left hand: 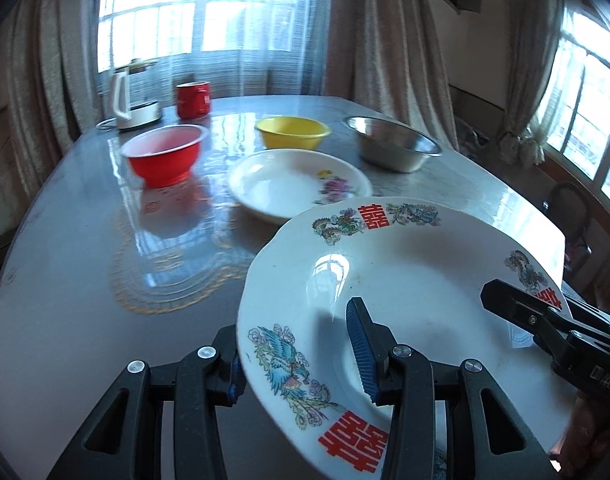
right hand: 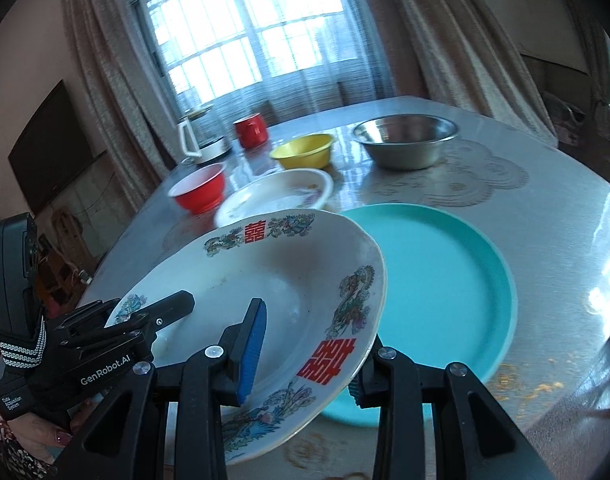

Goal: Organize plates and bowls
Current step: 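Carry the large white plate with both grippers over the teal plate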

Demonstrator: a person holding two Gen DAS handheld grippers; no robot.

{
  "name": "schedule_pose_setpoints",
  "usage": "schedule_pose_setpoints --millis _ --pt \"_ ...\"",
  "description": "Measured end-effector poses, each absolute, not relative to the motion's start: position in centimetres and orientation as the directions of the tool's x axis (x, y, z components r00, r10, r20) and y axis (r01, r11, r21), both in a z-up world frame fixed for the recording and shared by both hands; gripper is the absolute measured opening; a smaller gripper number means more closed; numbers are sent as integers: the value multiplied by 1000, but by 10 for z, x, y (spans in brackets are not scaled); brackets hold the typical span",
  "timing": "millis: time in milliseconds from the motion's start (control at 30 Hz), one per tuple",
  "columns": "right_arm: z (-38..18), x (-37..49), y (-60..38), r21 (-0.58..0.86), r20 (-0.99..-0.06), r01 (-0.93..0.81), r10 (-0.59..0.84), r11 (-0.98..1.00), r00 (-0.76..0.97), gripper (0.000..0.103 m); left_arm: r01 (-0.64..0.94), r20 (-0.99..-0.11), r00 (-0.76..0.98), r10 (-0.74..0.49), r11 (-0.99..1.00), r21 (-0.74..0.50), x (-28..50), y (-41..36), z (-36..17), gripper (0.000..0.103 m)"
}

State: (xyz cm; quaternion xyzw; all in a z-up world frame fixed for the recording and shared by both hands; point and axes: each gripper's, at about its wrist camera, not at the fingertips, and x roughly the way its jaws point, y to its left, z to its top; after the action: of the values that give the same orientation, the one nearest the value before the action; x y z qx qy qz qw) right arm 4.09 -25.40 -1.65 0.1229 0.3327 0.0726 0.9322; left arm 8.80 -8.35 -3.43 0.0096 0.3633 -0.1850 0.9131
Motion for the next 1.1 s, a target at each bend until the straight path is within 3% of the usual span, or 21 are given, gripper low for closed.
schedule_pose_setpoints --millis 400,1100 --pt "-23 41 -311 293 -609 64 135 954 782 36 426 -687 628 -365 900 -89 104 -152 -34 45" --pt "-42 57 -337 232 -620 125 48 965 783 36 373 -718 641 -271 928 -17 122 -186 -45 45"
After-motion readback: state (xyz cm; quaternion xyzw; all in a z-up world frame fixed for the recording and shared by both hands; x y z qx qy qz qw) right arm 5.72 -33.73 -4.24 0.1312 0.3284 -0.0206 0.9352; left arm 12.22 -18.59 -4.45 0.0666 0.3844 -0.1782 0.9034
